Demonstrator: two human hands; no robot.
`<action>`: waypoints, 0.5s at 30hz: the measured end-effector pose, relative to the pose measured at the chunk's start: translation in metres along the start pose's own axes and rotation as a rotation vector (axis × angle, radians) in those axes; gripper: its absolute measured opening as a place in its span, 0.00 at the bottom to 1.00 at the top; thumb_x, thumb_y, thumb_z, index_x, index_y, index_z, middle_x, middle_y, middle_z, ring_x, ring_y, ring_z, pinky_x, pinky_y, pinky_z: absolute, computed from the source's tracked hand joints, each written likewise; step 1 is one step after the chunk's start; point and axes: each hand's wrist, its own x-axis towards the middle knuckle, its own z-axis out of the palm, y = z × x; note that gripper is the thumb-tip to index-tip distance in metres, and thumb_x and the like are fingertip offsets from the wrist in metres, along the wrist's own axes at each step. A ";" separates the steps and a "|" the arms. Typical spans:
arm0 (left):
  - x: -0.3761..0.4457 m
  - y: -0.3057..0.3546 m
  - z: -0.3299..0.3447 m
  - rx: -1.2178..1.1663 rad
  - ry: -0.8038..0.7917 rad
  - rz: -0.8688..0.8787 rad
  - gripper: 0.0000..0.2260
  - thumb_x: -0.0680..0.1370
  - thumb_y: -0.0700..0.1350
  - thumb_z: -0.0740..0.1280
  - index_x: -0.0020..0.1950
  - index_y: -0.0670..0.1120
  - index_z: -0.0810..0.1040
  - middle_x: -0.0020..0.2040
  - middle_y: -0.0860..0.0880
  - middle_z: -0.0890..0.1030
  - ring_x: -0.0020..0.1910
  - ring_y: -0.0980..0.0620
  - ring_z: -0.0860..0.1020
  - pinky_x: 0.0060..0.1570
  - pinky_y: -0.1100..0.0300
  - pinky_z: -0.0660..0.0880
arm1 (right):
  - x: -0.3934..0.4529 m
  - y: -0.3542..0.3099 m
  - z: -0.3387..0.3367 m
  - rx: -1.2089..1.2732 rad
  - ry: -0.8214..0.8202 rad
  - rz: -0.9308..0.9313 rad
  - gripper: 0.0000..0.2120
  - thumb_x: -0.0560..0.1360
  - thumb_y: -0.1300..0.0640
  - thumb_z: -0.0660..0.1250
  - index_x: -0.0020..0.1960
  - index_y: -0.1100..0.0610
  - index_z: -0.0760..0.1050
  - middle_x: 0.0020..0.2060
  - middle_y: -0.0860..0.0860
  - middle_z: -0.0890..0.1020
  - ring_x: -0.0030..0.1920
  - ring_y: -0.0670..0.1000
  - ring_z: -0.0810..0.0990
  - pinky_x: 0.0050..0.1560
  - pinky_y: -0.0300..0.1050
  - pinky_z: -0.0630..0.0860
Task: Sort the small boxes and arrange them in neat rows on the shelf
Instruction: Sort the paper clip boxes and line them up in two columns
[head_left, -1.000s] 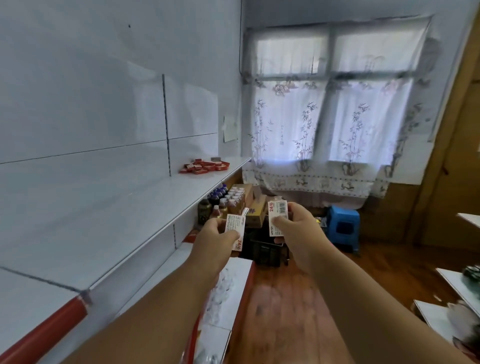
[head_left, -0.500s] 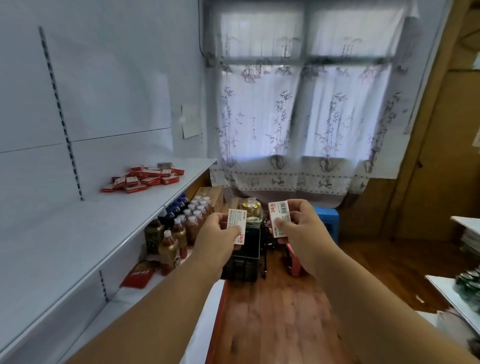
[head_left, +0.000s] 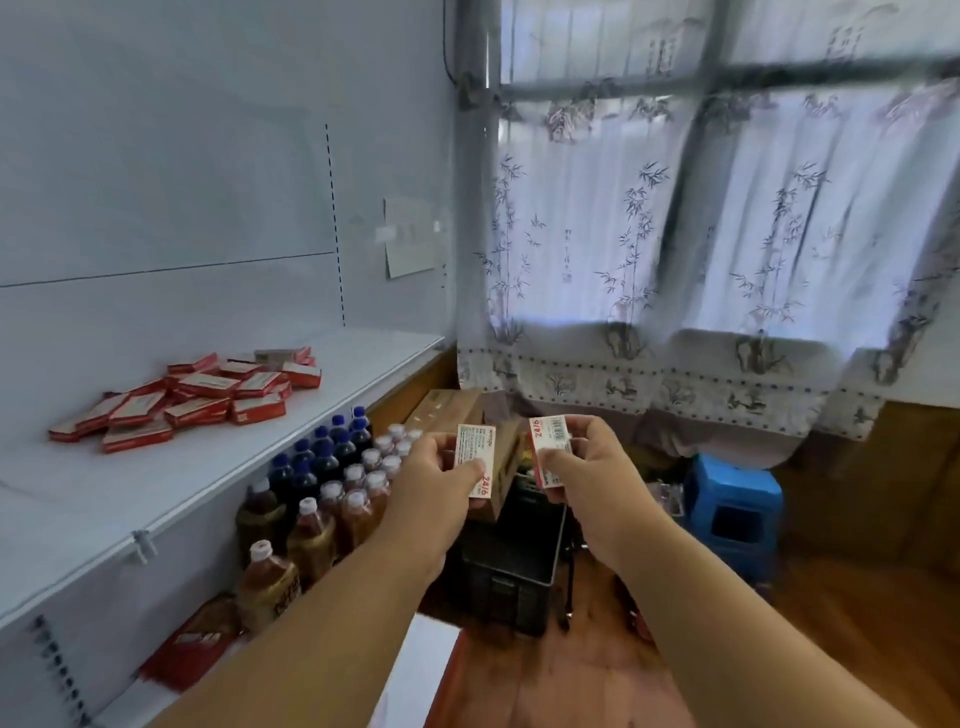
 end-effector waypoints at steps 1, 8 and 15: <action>0.018 0.000 0.003 0.003 0.030 0.006 0.11 0.80 0.40 0.67 0.56 0.55 0.73 0.54 0.52 0.82 0.51 0.54 0.81 0.47 0.58 0.82 | 0.022 0.002 0.003 0.005 -0.030 -0.001 0.15 0.76 0.63 0.68 0.59 0.49 0.71 0.48 0.50 0.84 0.42 0.46 0.85 0.41 0.42 0.81; 0.162 -0.003 -0.008 0.074 0.196 0.037 0.08 0.81 0.47 0.65 0.58 0.58 0.69 0.46 0.60 0.75 0.38 0.63 0.75 0.23 0.73 0.70 | 0.184 0.007 0.065 -0.033 -0.176 -0.041 0.22 0.70 0.62 0.76 0.57 0.46 0.72 0.49 0.52 0.83 0.46 0.55 0.86 0.47 0.58 0.83; 0.276 0.022 -0.037 0.094 0.429 0.075 0.12 0.80 0.47 0.67 0.60 0.58 0.70 0.63 0.53 0.78 0.56 0.48 0.80 0.50 0.57 0.82 | 0.311 -0.020 0.136 -0.100 -0.353 -0.152 0.19 0.75 0.59 0.71 0.63 0.50 0.71 0.51 0.50 0.82 0.47 0.50 0.84 0.38 0.40 0.80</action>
